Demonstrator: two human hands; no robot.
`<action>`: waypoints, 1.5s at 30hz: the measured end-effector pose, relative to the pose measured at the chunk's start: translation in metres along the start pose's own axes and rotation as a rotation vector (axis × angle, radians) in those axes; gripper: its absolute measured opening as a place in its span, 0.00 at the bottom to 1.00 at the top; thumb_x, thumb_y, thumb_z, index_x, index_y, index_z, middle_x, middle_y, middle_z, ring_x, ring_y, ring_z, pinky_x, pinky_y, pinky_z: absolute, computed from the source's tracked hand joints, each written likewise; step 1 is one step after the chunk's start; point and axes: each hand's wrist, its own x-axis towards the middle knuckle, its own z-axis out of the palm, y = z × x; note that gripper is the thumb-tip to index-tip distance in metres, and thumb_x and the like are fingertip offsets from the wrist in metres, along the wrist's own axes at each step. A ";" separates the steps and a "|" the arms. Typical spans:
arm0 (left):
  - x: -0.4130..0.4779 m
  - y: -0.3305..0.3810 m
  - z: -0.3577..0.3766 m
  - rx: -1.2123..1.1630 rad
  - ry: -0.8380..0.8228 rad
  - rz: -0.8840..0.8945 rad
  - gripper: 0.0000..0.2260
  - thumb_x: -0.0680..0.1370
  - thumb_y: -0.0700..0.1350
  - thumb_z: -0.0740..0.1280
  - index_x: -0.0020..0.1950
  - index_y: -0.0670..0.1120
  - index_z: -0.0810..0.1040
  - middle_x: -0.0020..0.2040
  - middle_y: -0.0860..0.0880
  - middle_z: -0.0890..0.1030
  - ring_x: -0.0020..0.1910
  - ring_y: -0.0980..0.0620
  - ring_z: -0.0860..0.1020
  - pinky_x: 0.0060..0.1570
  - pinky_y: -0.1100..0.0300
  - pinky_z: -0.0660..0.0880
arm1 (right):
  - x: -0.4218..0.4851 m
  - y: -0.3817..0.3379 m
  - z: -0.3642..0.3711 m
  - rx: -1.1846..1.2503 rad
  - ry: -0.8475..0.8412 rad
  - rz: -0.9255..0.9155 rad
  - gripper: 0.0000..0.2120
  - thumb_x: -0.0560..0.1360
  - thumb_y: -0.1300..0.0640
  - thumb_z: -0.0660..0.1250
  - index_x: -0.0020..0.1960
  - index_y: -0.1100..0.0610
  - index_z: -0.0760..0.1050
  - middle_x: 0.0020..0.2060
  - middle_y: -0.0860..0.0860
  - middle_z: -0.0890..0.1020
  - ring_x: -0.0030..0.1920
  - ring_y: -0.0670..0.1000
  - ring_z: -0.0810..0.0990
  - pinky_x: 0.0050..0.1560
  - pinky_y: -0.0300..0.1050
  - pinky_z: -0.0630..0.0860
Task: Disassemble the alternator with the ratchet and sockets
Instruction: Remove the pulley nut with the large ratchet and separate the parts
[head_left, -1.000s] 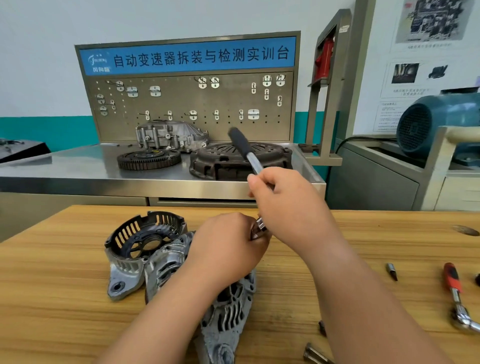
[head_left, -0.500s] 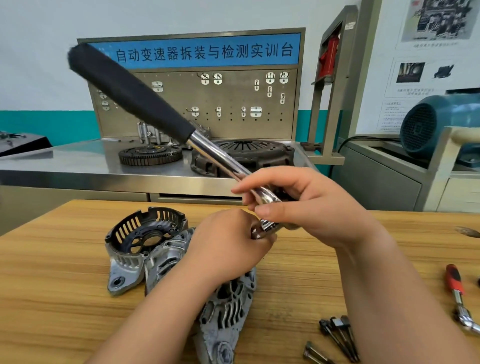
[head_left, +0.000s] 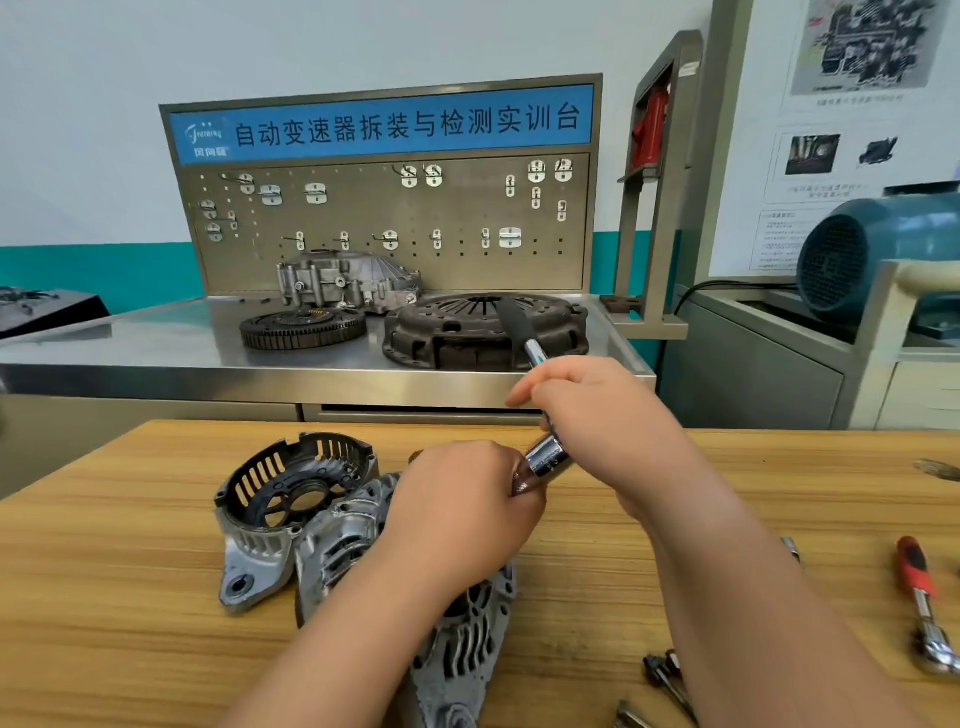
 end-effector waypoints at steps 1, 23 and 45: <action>0.000 0.001 0.000 0.012 0.000 0.007 0.17 0.77 0.53 0.60 0.30 0.48 0.67 0.28 0.50 0.72 0.35 0.47 0.75 0.29 0.59 0.64 | 0.000 0.000 -0.003 0.008 -0.015 0.008 0.16 0.76 0.61 0.59 0.37 0.48 0.81 0.29 0.43 0.79 0.39 0.46 0.77 0.37 0.42 0.73; -0.001 -0.007 -0.004 -0.052 -0.017 -0.004 0.22 0.76 0.58 0.62 0.27 0.48 0.64 0.24 0.50 0.69 0.28 0.52 0.69 0.26 0.60 0.60 | -0.003 -0.002 -0.008 0.374 -0.315 -0.324 0.16 0.70 0.71 0.67 0.35 0.51 0.81 0.35 0.48 0.81 0.41 0.49 0.79 0.46 0.43 0.76; 0.000 -0.010 -0.006 -0.080 -0.105 -0.014 0.21 0.73 0.64 0.61 0.28 0.50 0.71 0.25 0.59 0.78 0.27 0.64 0.74 0.27 0.65 0.63 | 0.003 0.009 -0.003 0.552 -0.346 -0.271 0.11 0.64 0.71 0.61 0.33 0.58 0.76 0.32 0.57 0.75 0.33 0.52 0.75 0.38 0.51 0.71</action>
